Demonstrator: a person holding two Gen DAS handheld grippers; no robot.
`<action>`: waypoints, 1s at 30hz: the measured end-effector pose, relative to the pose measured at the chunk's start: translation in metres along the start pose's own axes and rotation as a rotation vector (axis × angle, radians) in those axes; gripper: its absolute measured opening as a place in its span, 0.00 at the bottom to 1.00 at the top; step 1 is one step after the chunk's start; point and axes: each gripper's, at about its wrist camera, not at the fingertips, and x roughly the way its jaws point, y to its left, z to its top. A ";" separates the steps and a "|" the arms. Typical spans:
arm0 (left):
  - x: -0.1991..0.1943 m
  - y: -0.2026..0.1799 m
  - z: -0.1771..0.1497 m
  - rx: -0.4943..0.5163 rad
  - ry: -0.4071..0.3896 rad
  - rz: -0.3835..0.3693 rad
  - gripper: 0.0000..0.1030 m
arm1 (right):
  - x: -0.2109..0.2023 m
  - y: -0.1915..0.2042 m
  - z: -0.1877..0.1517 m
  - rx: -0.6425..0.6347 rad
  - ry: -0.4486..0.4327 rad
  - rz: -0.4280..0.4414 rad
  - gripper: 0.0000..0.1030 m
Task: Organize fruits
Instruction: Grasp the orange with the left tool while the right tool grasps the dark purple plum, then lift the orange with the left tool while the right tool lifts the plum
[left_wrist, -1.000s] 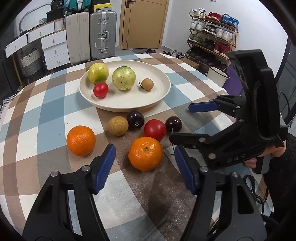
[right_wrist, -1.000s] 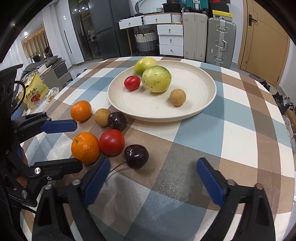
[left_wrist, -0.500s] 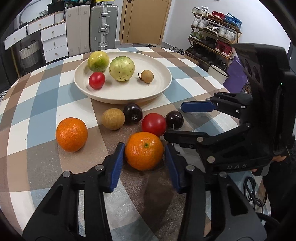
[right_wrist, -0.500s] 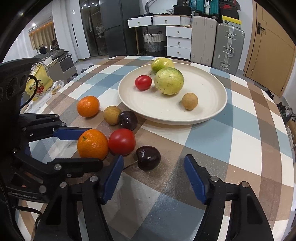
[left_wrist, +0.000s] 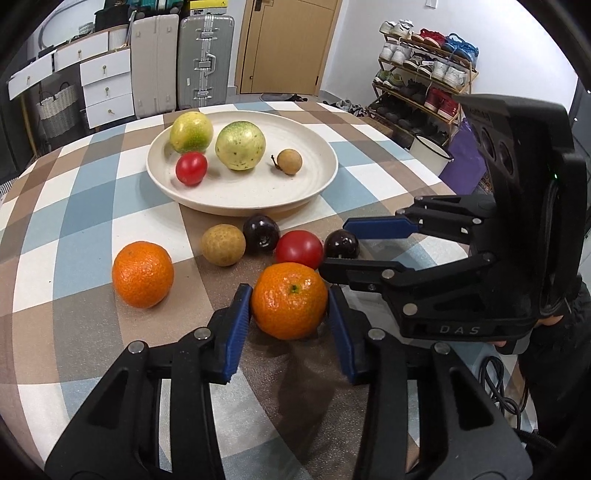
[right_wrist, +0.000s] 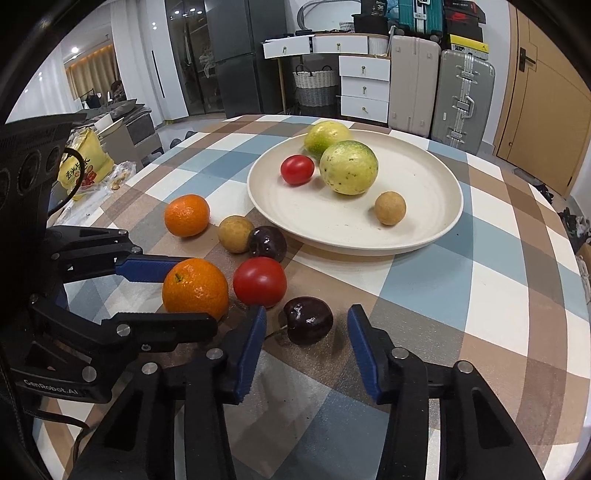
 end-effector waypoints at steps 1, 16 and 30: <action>-0.001 0.001 0.000 -0.003 -0.001 0.001 0.37 | 0.000 0.000 0.000 -0.001 -0.002 0.002 0.41; -0.011 0.011 0.002 -0.035 -0.044 0.017 0.37 | -0.012 -0.006 -0.003 0.017 -0.039 0.008 0.27; -0.023 0.020 0.004 -0.069 -0.101 0.062 0.37 | -0.030 -0.015 0.002 0.051 -0.125 0.010 0.27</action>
